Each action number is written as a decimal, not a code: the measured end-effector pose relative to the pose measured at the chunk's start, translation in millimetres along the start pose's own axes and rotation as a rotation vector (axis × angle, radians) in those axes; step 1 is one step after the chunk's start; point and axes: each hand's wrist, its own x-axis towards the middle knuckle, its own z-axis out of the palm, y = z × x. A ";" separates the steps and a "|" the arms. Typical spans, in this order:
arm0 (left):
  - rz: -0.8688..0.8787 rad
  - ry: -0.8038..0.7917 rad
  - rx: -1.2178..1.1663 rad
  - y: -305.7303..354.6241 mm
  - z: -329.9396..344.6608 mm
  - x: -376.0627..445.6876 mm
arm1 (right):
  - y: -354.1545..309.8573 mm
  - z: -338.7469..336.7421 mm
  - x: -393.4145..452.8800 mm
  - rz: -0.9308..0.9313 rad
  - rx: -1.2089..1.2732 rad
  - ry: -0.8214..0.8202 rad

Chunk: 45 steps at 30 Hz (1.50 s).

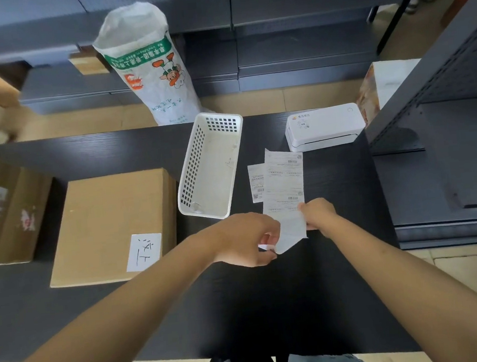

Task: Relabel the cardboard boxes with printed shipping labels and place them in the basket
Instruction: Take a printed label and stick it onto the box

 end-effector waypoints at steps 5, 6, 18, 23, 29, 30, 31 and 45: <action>0.005 -0.014 -0.109 11.5 -17.0 -5.9 | 3.0 2.0 -2.3 -0.069 -0.188 0.079; 0.010 -0.018 -0.148 13.4 -20.3 -7.7 | 3.3 2.2 -1.8 -0.080 -0.213 0.084; -0.087 0.000 -0.345 -0.1 -40.7 -17.8 | -2.1 2.5 -38.4 -0.601 -0.216 0.305; -0.209 0.092 -0.361 -25.2 -34.7 -15.5 | -29.5 11.0 -94.8 -0.722 0.208 -0.412; -0.309 0.148 -0.334 -54.8 -37.3 -36.0 | -49.9 46.6 -113.2 -0.773 0.032 -0.304; -0.312 0.161 -0.338 -59.7 -38.3 -41.3 | -54.5 53.6 -114.6 -0.767 0.017 -0.282; -0.309 0.174 -0.340 -66.0 -38.8 -46.7 | -59.2 61.2 -116.2 -0.768 0.003 -0.286; -0.293 0.274 -0.619 -242.4 -56.6 -195.2 | -149.3 209.2 -146.1 -0.537 0.193 -0.355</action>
